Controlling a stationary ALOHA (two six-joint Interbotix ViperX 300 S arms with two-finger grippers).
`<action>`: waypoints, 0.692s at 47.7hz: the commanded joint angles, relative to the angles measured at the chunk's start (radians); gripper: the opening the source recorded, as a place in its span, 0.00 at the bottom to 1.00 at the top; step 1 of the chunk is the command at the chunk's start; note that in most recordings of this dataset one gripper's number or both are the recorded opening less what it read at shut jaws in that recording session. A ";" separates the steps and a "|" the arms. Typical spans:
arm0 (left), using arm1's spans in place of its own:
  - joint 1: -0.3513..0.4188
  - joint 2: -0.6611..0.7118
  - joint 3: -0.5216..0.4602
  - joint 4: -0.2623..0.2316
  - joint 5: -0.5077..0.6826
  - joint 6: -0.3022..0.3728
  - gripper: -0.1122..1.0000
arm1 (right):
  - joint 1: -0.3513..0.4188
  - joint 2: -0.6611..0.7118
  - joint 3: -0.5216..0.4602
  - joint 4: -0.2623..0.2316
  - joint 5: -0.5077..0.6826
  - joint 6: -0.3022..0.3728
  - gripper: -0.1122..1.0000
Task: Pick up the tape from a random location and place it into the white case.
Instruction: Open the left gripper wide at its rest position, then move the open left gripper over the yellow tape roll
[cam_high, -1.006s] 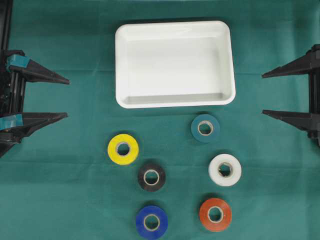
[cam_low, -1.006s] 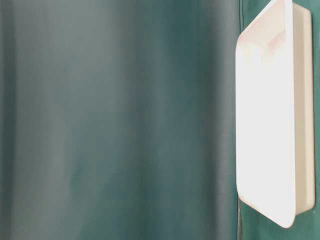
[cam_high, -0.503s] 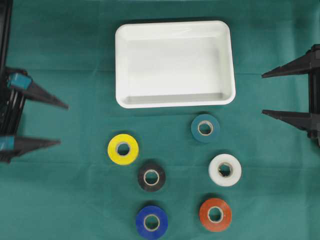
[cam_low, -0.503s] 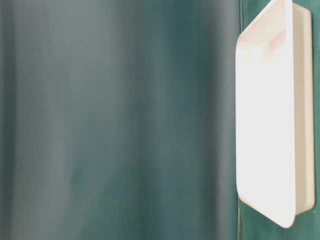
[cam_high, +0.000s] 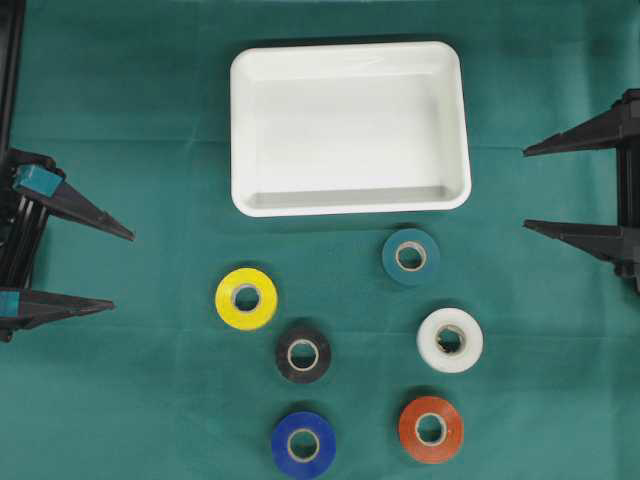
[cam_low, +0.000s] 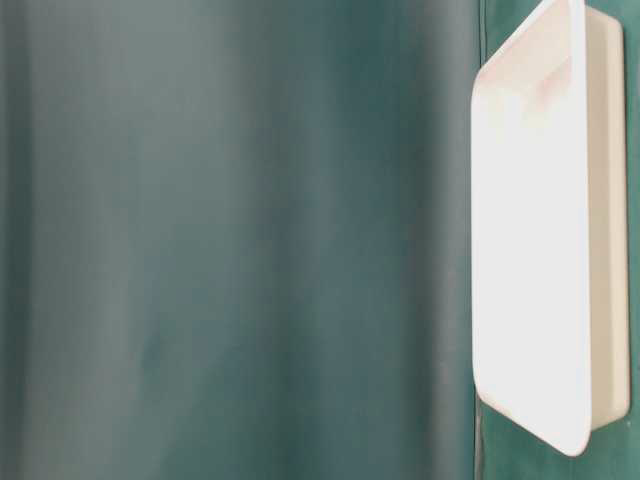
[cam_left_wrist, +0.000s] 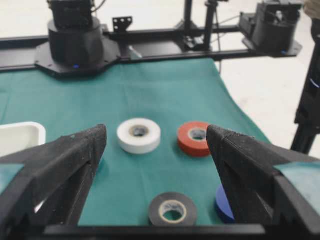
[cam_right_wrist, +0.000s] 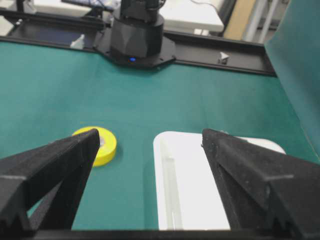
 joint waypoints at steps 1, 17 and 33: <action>0.005 0.008 -0.034 -0.002 -0.009 0.005 0.99 | 0.000 0.008 -0.023 0.002 -0.008 0.002 0.93; 0.006 0.230 -0.158 0.000 -0.017 0.017 0.99 | -0.002 0.009 -0.023 0.000 -0.008 0.000 0.93; 0.006 0.344 -0.245 0.002 0.018 0.034 0.99 | -0.002 0.009 -0.023 0.000 -0.003 0.000 0.93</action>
